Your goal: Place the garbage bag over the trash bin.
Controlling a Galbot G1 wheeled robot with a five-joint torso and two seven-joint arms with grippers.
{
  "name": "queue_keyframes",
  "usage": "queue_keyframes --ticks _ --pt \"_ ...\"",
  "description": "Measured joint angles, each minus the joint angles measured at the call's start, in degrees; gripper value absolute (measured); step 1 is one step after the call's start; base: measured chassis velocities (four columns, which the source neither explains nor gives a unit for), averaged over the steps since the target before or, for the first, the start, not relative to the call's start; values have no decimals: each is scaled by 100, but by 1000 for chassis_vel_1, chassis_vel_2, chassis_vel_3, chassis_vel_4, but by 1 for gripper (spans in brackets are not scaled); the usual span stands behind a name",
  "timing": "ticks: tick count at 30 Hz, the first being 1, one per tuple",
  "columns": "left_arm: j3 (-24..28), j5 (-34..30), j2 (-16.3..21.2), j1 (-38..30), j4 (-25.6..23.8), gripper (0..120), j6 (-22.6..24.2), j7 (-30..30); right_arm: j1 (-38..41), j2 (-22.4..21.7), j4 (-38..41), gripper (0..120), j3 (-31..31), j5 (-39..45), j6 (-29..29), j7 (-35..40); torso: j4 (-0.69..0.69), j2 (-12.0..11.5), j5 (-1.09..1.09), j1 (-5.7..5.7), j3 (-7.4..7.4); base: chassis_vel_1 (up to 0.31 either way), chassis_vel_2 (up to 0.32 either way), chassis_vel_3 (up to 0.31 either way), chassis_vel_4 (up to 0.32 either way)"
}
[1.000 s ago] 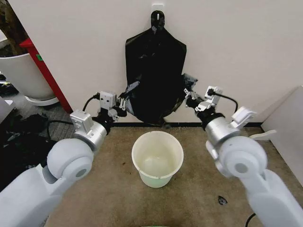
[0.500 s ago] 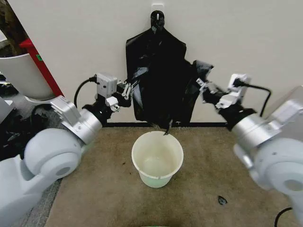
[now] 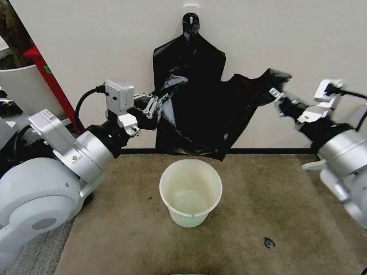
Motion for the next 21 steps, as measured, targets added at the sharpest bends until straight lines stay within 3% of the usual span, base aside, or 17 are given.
queue_keyframes --ticks 5,10,14,19,21 --pt "-192 -929 179 -412 8 0 -44 71 -361 -198 -6 0 975 680 -38 -406 0 0 0 0 0 0 0 0 0" --pt "-157 -1666 182 -689 12 0 -78 133 -365 -312 -7 0 1283 1217 -84 -608 -1 0 1 0 -1 0 0 0 0" --pt "-179 -1755 100 -450 18 0 -89 132 -345 -259 -10 0 1069 1204 -139 -778 0 0 0 0 0 0 0 0 0" --pt "-530 -1402 -167 668 26 0 -91 277 -167 -41 -19 0 -26 674 -145 -828 0 0 -1 0 0 0 0 0 0" --pt "-566 -1327 -192 775 26 0 -93 311 -139 -19 -18 0 -146 617 -142 -822 0 0 0 0 0 0 0 0 0"
